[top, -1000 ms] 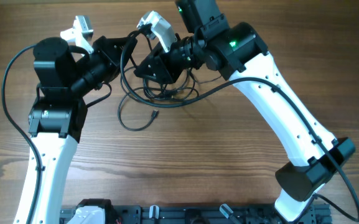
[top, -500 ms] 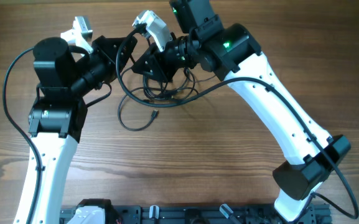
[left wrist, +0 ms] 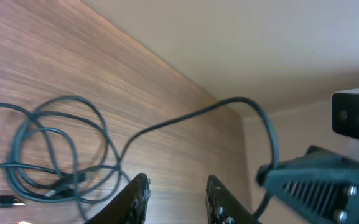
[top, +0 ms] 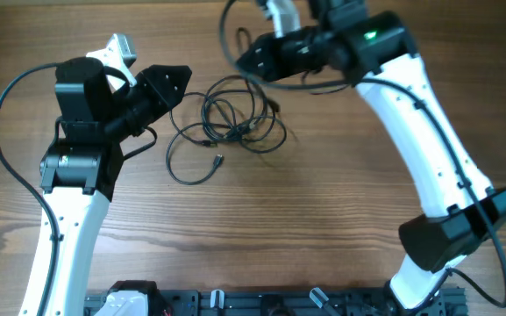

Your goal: Untangle cables

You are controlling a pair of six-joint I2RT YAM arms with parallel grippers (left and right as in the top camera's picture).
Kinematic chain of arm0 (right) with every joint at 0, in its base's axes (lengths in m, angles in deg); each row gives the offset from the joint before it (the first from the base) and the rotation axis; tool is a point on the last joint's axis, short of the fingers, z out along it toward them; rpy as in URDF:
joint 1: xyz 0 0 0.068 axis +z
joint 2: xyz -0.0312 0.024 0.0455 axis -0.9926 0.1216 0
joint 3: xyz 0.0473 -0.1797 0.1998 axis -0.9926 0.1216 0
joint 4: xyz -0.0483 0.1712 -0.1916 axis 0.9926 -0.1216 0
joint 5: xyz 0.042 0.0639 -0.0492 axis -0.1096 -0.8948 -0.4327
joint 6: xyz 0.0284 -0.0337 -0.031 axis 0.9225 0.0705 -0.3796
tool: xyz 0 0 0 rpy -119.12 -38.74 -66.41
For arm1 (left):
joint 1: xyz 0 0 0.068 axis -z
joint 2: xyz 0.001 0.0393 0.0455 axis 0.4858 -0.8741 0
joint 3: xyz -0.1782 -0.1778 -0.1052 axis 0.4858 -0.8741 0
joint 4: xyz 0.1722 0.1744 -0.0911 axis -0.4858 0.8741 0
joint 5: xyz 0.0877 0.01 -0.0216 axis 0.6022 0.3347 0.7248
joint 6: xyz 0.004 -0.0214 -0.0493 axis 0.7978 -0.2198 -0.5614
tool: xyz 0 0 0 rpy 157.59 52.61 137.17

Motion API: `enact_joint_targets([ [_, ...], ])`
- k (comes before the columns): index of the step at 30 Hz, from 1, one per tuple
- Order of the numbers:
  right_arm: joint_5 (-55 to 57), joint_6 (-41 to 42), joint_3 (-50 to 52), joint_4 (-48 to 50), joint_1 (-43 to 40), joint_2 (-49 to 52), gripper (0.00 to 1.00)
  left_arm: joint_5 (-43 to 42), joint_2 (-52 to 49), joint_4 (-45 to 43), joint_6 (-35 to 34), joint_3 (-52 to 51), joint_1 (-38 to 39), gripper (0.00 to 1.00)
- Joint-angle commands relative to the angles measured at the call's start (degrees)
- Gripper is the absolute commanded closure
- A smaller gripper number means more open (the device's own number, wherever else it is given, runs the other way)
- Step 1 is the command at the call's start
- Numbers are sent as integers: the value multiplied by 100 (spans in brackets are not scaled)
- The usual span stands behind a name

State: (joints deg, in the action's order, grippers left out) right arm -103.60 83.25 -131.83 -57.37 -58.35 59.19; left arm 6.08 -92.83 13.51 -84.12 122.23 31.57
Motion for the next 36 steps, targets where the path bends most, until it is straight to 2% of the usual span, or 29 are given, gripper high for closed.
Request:
enact_joint_targets([
  [1, -59, 170, -59, -127, -286, -219, 96, -61, -15, 284, 951, 17, 33, 69],
  [4, -105, 179, -59, -221, -501, -219, 96, -57, -155, 1034, 1231, -4, 341, 66],
  [7, -96, 170, -59, -251, -568, -219, 96, -55, -492, 1307, 1126, -197, 811, 63],
  [14, -92, 160, -59, -258, -568, -219, 96, 1178, -1727, 1082, -560, -387, 1923, 62],
  [19, -28, 87, -59, -315, -568, -219, 96, 2046, -2411, 962, -1565, -387, 2426, 54],
  [23, -7, 68, -59, -330, -568, -219, 96, 2177, -2771, 629, -1888, -387, 2553, 48],
  [28, -7, 63, -59, -352, -568, -219, 96, 2210, -3211, 109, -2135, -387, 2573, 48],
  [30, -4, 17, -59, -352, -568, -219, 96, 2243, -3388, -114, -2146, -389, 2618, 56],
  [32, 15, -59, -59, -382, -568, -219, 96, 2240, -3462, -317, -2140, -389, 2625, 90],
  [33, 90, -63, -59, -420, -568, -219, 96, 2286, -3453, -422, -2044, -385, 2625, 96],
  [36, 468, -57, -59, -577, -568, -219, 95, 2280, -3195, -625, -1360, -323, 2566, 96],
])
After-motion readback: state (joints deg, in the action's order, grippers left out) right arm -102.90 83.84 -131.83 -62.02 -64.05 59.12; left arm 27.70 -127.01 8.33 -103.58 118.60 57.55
